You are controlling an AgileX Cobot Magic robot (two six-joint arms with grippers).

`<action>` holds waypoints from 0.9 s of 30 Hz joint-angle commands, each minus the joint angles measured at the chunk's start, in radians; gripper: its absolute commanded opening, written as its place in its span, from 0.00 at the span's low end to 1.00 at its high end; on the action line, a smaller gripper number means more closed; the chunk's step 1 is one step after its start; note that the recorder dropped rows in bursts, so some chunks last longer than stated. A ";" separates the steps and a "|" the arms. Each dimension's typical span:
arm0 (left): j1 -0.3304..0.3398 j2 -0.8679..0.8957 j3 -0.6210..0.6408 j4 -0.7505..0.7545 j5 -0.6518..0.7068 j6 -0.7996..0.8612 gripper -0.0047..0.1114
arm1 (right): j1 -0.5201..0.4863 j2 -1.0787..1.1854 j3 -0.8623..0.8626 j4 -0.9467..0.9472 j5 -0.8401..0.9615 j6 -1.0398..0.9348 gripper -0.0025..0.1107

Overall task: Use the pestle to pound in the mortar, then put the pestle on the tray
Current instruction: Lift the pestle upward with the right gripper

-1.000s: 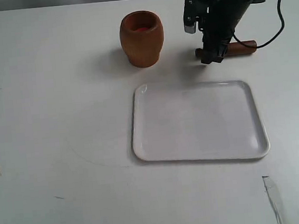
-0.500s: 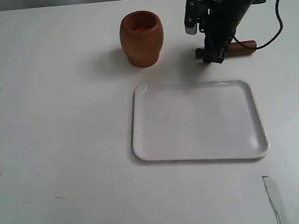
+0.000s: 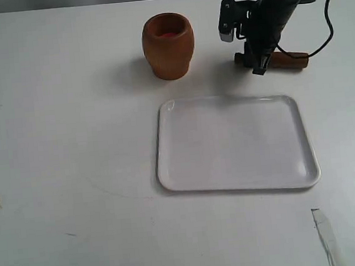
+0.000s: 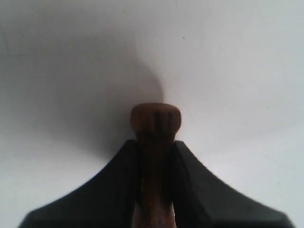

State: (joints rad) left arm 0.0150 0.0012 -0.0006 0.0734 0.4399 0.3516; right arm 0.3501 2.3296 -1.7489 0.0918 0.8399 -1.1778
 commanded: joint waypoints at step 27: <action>-0.008 -0.001 0.001 -0.007 -0.003 -0.008 0.04 | 0.067 -0.330 0.206 1.653 -0.083 -0.968 0.02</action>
State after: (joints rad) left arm 0.0150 0.0012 -0.0006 0.0734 0.4399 0.3516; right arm 0.3974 1.9957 -1.5618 1.7070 0.7418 -2.0752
